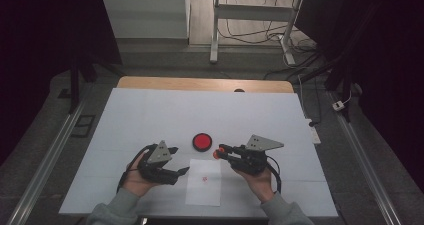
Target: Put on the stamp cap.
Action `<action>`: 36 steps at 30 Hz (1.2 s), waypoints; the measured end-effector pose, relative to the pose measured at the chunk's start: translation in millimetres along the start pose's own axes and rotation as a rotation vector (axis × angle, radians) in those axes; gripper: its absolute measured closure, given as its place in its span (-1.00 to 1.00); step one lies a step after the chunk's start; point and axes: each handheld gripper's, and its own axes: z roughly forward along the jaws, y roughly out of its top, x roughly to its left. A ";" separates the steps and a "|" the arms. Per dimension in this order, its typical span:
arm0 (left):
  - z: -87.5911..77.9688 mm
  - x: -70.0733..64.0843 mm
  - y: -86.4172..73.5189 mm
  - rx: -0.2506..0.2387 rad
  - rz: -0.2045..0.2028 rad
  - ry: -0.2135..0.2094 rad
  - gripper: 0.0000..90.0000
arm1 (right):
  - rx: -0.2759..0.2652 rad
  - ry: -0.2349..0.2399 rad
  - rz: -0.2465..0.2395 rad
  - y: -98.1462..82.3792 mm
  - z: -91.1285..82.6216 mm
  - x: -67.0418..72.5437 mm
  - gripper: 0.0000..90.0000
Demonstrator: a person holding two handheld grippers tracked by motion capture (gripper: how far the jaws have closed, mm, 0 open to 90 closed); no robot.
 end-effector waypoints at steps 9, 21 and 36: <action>-23.4 10.8 -26.6 -0.016 -0.067 0.040 -0.42 | 0.005 -0.010 -0.002 -0.7 -0.6 -2.6 0.63; -47.0 17.2 -60.2 -0.022 -0.128 0.107 -0.42 | 0.012 -0.027 -0.004 -1.0 -1.5 -5.6 0.63; -51.2 21.3 -69.3 -0.009 -0.152 0.120 -0.42 | 0.021 -0.050 -0.015 -1.5 -1.7 -10.1 0.63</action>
